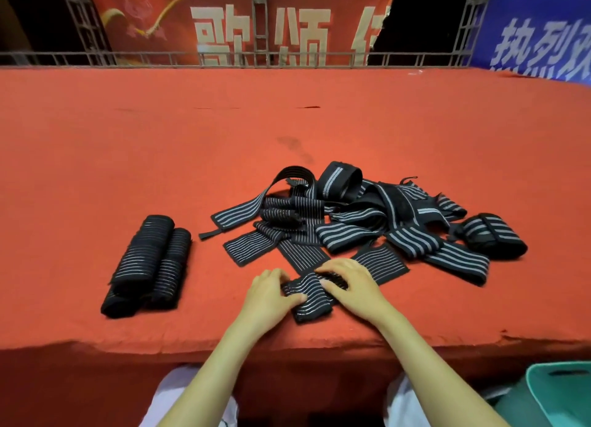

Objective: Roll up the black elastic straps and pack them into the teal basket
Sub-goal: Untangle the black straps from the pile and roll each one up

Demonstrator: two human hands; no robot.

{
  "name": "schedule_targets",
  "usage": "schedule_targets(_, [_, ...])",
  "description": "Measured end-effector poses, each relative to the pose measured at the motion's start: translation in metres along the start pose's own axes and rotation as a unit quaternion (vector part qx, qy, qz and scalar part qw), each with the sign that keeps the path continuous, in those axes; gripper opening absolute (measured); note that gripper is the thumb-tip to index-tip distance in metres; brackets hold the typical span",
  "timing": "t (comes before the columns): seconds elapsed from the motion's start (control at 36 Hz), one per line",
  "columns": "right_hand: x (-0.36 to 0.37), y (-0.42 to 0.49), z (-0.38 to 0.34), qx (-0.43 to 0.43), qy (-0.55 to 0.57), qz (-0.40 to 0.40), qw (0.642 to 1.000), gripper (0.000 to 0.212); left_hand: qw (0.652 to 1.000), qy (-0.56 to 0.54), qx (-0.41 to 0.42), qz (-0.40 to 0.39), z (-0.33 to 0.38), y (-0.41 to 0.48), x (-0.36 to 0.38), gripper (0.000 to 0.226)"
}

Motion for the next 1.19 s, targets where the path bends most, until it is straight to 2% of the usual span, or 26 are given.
schedule_targets(0.11, [0.003,0.000,0.002,-0.005,-0.009,-0.009,1.000,0.044,0.996,-0.091,-0.013,-0.009,0.001,-0.004,-0.003,0.045])
schedule_targets(0.22, [0.003,-0.001,0.004,0.007,-0.012,-0.010,1.000,0.048,0.964,-0.257,-0.060,-0.042,-0.002,-0.006,-0.001,0.053])
schedule_targets(0.28, [0.002,0.000,0.004,0.006,-0.004,-0.007,1.000,0.051,0.970,-0.232,-0.066,-0.022,-0.003,-0.007,0.002,0.049])
schedule_targets(0.36, [0.001,0.001,0.003,0.000,0.005,-0.004,1.000,0.049,0.990,-0.116,-0.076,0.025,-0.003,-0.010,0.003,0.036])
schedule_targets(0.44, [0.001,0.001,0.002,0.004,0.013,0.000,1.000,0.049,0.997,-0.022,-0.069,0.028,0.001,-0.015,0.008,0.027])
schedule_targets(0.5, [0.001,0.001,0.002,0.009,0.012,-0.001,1.000,0.051,0.997,-0.005,-0.066,0.030,0.003,-0.018,0.010,0.025])
schedule_targets(0.69, [0.002,0.000,0.004,0.023,0.010,-0.005,1.000,0.053,0.995,-0.058,-0.060,0.048,0.001,-0.019,0.010,0.021])
schedule_targets(0.92, [0.004,0.000,0.007,0.031,0.014,-0.003,0.999,0.048,0.996,0.002,-0.061,0.061,0.007,-0.025,0.011,0.020])
schedule_targets(1.08, [0.004,-0.001,0.005,0.035,0.006,-0.006,0.999,0.049,0.992,-0.095,-0.073,0.050,0.007,-0.021,0.000,0.020])
schedule_targets(1.19, [0.004,0.000,0.009,0.043,0.007,-0.010,0.999,0.048,0.977,-0.133,-0.108,0.124,-0.019,-0.020,-0.035,0.018])
Point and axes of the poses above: each hand's wrist, its own y-axis towards the middle knuckle, its own x-axis out of the palm, z = x × y, the point moved 2 cm from there along y, towards the middle knuckle, and after that the axes turned 8 degrees about -x, right-handed, at the moved point
